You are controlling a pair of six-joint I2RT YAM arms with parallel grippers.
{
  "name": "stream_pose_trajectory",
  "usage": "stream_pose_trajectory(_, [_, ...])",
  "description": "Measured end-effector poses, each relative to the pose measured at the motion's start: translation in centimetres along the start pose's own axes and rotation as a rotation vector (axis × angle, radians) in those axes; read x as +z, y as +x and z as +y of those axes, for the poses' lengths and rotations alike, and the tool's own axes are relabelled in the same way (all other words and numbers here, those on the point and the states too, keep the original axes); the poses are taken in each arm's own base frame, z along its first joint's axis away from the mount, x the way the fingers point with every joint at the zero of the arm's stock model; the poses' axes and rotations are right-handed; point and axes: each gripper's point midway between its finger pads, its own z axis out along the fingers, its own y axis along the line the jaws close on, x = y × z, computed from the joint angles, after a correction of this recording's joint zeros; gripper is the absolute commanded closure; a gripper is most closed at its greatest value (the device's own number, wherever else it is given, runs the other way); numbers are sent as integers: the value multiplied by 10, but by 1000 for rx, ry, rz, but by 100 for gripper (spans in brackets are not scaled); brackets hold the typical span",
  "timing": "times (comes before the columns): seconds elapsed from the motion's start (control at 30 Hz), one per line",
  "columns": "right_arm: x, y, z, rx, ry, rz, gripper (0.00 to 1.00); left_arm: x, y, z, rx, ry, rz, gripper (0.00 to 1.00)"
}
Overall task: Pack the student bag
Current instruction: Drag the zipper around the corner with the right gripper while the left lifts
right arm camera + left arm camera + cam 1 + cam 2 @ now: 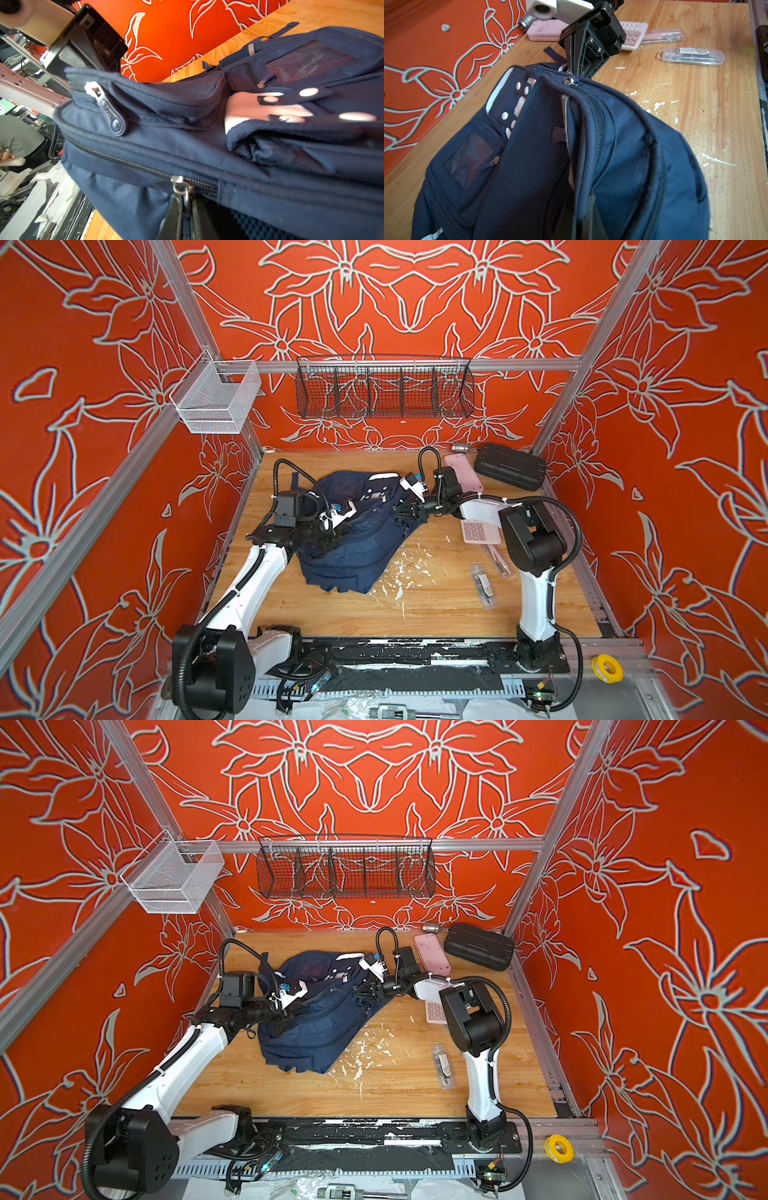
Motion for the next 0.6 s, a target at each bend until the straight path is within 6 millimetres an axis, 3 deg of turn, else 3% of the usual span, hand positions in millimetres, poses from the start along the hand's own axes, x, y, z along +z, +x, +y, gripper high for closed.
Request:
stream_pose_trajectory(0.37, [-8,0,-10,58,161,53,100,-1,-6,1,-56,-13,27,100])
stream_pose_trajectory(0.6, [-30,-29,-18,108,265,114,100,0,-33,-25,-68,-17,17,100])
